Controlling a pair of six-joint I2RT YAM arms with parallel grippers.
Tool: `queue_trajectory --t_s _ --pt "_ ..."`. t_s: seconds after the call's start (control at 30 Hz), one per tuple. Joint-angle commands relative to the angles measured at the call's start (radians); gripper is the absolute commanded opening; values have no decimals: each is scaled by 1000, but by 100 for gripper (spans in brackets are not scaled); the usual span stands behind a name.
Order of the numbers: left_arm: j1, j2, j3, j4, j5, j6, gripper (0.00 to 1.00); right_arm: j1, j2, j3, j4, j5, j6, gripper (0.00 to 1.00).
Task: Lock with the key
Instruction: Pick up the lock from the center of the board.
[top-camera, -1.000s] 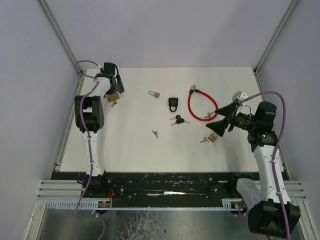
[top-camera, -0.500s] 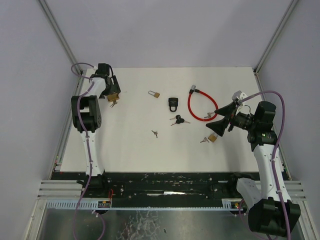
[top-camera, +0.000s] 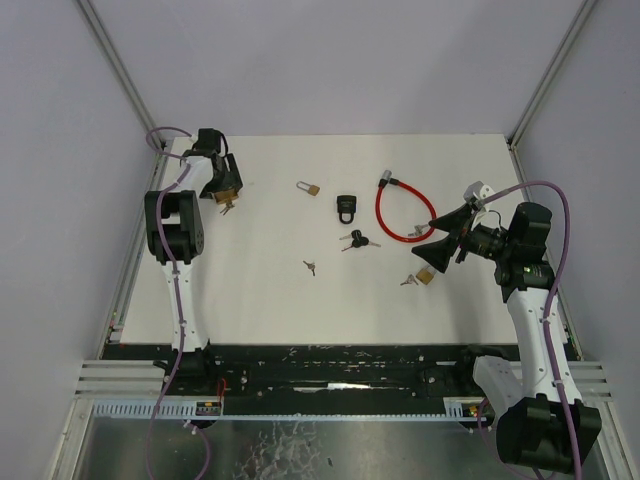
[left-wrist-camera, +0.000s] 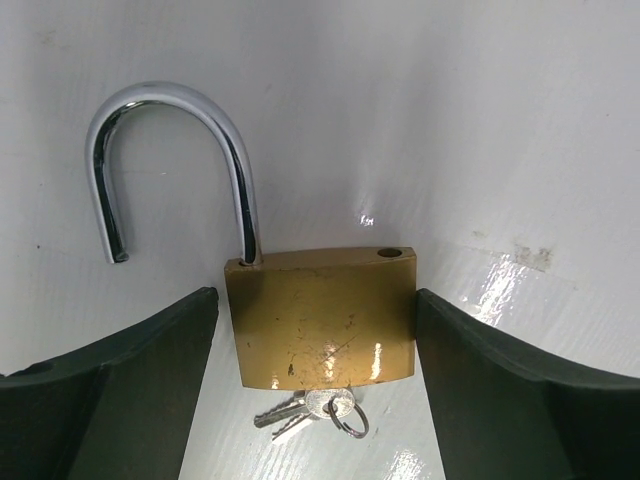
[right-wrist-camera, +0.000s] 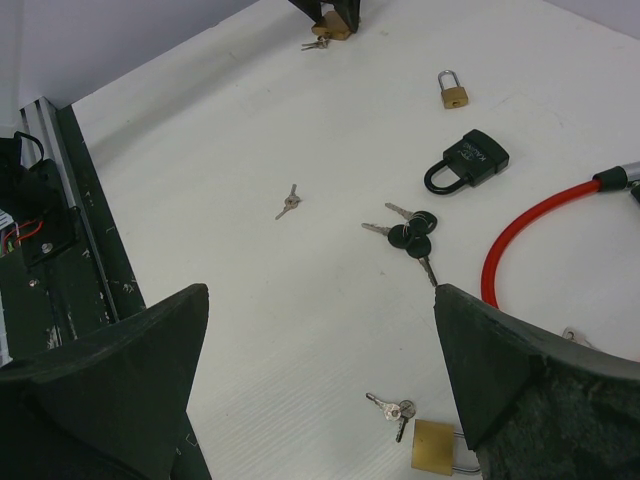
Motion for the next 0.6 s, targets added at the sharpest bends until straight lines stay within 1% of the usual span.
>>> queue_trajectory --t_s 0.0,0.17,0.23,0.27,0.3,0.37,0.5,0.57 --pt "2 41 16 -13 33 10 74 -3 -1 3 42 -31 12 100" --pt "2 37 10 -13 52 7 62 -3 -3 3 45 -35 18 100" --pt "3 24 17 -12 84 -11 58 -4 -2 3 50 -37 23 100" --pt "4 11 21 -11 101 -22 56 -3 -2 3 51 -39 24 100" --pt "4 -5 25 -12 117 -34 52 -4 -2 3 52 -42 25 100" --pt "3 -45 20 3 142 -63 49 -3 -6 3 54 -42 27 100" --pt "3 -172 -62 91 165 -128 43 -3 -9 -3 66 -46 40 100" --pt "4 -250 -169 170 181 -178 33 -4 -10 -4 69 -50 42 100"
